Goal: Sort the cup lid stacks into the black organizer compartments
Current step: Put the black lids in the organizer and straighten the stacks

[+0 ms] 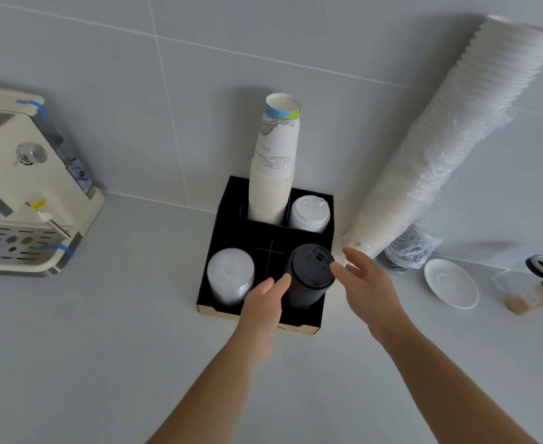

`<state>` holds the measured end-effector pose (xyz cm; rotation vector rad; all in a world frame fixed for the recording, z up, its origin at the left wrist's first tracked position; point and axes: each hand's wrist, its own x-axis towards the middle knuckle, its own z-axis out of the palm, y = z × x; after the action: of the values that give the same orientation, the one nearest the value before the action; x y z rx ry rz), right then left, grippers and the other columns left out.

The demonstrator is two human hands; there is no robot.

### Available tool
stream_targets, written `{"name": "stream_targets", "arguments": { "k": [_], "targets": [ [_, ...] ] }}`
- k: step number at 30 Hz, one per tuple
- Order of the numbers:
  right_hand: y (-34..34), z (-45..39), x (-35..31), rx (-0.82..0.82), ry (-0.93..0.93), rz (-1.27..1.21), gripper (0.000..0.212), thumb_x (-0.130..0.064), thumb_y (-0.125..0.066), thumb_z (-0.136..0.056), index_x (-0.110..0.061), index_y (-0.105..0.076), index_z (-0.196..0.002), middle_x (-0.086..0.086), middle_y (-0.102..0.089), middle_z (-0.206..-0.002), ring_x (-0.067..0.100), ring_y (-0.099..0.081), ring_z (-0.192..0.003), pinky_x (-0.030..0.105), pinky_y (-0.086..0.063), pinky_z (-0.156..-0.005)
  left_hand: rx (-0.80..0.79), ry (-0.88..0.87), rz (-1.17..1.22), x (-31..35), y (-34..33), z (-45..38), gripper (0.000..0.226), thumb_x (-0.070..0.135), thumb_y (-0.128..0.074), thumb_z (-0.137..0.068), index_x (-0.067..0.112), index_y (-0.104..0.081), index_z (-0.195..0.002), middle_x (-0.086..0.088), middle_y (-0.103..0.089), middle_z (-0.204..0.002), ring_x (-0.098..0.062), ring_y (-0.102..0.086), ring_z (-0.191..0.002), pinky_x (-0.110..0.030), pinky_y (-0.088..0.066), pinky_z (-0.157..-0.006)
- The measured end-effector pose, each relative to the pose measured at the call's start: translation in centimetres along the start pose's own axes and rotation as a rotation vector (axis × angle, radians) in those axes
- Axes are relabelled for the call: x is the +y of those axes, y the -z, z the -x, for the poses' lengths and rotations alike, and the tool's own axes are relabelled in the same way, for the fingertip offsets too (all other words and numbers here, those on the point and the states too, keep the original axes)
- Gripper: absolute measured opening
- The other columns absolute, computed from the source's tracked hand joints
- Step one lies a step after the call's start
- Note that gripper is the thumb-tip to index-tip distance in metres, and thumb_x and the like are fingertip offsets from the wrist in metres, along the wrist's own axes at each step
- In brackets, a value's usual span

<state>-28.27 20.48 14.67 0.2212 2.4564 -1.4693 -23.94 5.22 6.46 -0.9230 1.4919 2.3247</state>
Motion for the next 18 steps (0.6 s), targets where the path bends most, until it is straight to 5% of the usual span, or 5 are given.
{"name": "stream_targets", "arguments": {
  "k": [1, 3, 8, 13, 18],
  "targets": [
    [-0.2, 0.6, -0.4, 0.045, 0.054, 0.0, 0.047, -0.034, -0.064, -0.092, -0.031, -0.054, -0.138, -0.006, -0.057, -0.137, 0.009, -0.055, -0.119, 0.028, -0.043, -0.099, -0.028, -0.02, -0.005, 0.1, 0.7, 0.6, 0.062, 0.047, -0.067, -0.071, 0.001, -0.059, -0.112, -0.021, -0.058, -0.106, -0.032, -0.055, -0.102, -0.032, -0.038, -0.096],
    [-1.1, 2.0, -1.2, 0.1, 0.169, -0.045, 0.038, -0.025, -0.064, -0.093, -0.031, -0.06, -0.13, -0.012, -0.06, -0.126, 0.007, -0.058, -0.114, 0.014, -0.044, -0.092, -0.027, -0.058, 0.014, 0.4, 2.3, 1.6, 0.032, 0.035, -0.066, -0.073, 0.012, -0.045, -0.08, -0.007, -0.03, -0.088, -0.021, -0.034, -0.088, -0.032, -0.038, -0.087],
    [-5.3, 4.8, -1.0, -0.05, 0.384, -0.014, 0.029, -0.011, -0.065, -0.091, -0.028, -0.066, -0.115, -0.028, -0.063, -0.086, -0.003, -0.062, -0.09, 0.006, -0.046, -0.082, 0.148, -0.122, -0.027, 1.3, 6.7, 2.9, 0.01, 0.024, -0.063, -0.082, 0.014, -0.061, -0.079, -0.006, -0.061, -0.089, -0.014, -0.062, -0.089, -0.029, -0.056, -0.09],
    [-10.4, 3.5, 0.4, -0.255, 0.333, 0.156, 0.04, -0.02, -0.063, -0.093, -0.024, -0.06, -0.132, -0.017, -0.061, -0.127, -0.001, -0.056, -0.117, 0.023, -0.045, -0.107, 0.259, -0.046, -0.042, 1.2, 9.8, 1.3, 0.03, 0.023, -0.063, -0.086, 0.001, -0.068, -0.104, 0.0, -0.066, -0.08, -0.008, -0.066, -0.084, -0.033, -0.053, -0.097],
    [-13.6, 0.3, -0.4, -0.335, 0.358, 0.458, 0.051, -0.027, -0.054, -0.098, -0.019, -0.045, -0.148, -0.002, -0.04, -0.158, 0.013, -0.038, -0.143, 0.016, -0.026, -0.109, 0.281, 0.035, -0.007, 0.7, 10.4, -1.2, 0.023, 0.028, -0.06, -0.086, 0.007, -0.065, -0.078, 0.001, -0.048, -0.068, -0.015, -0.049, -0.071, -0.035, -0.048, -0.101]
  ]
}}
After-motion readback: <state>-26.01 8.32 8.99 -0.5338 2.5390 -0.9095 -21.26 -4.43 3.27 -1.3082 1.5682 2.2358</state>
